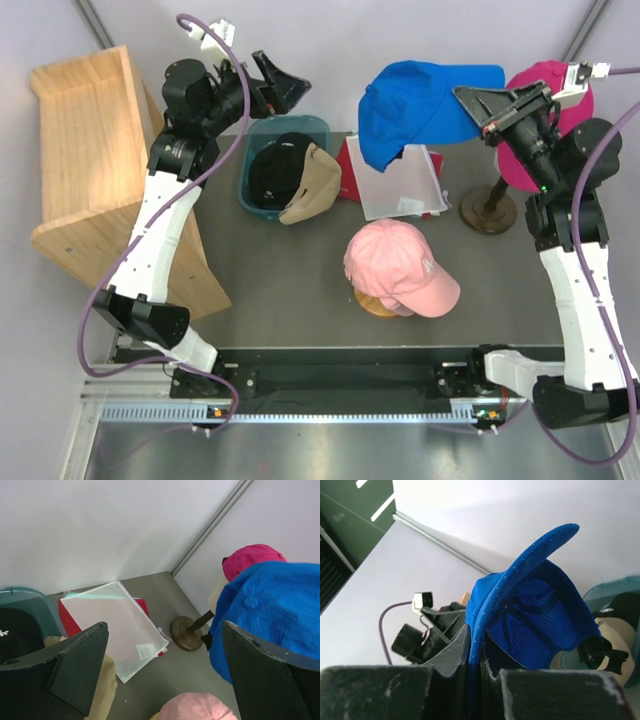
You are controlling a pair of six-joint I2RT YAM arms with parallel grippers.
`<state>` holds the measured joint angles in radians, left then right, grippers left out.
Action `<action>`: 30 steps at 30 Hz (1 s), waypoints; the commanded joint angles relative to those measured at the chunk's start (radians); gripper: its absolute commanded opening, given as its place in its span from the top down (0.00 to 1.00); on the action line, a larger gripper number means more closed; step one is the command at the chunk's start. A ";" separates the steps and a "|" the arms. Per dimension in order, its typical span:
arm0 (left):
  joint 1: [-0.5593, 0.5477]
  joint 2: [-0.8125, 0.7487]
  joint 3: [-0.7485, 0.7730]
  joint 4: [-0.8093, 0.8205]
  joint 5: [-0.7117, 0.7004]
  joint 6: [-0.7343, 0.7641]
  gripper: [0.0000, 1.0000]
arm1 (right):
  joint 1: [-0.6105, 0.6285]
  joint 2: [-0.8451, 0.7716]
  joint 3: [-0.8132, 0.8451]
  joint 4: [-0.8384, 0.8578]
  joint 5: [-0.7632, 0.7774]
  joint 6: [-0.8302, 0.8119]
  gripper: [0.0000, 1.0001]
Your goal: Stack the hats
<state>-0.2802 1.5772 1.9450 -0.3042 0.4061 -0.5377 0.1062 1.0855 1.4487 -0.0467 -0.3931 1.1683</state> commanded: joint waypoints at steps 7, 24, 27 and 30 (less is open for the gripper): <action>0.004 0.000 0.023 0.000 -0.018 0.033 0.01 | -0.099 0.204 0.202 0.169 0.086 -0.148 1.00; 0.035 0.026 0.017 -0.073 0.020 0.074 0.01 | -0.353 0.220 0.148 0.303 0.230 -0.235 1.00; 0.044 0.018 -0.001 -0.076 0.025 0.073 0.01 | -0.388 0.169 0.084 0.278 0.273 -0.240 1.00; 0.050 0.009 -0.015 -0.073 0.028 0.070 0.01 | -0.436 0.122 0.026 0.262 0.290 -0.260 1.00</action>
<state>-0.2436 1.6173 1.9419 -0.3794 0.4137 -0.4774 -0.2657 1.2976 1.5269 0.1741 -0.1658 0.9588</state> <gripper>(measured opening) 0.985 0.053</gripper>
